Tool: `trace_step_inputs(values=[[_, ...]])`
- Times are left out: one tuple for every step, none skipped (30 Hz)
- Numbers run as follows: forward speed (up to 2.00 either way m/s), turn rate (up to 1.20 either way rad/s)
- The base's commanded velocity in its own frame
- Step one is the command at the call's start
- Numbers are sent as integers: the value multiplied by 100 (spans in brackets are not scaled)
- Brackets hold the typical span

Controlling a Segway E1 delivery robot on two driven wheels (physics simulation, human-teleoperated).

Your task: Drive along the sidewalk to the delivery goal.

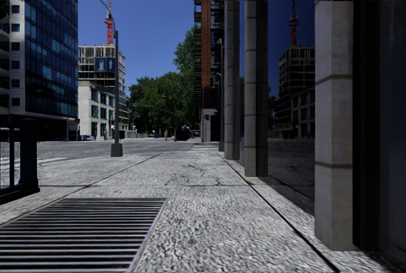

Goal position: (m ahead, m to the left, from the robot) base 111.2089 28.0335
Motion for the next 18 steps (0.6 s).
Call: trace_step_inputs(values=[[200, 32], [200, 32], [200, 32], [200, 33], [200, 33], [200, 33], [200, 33], [200, 33], [200, 33], [200, 33], [200, 33], [200, 34], [200, 36], [200, 37], [200, 37], [200, 37], [200, 37], [200, 38]])
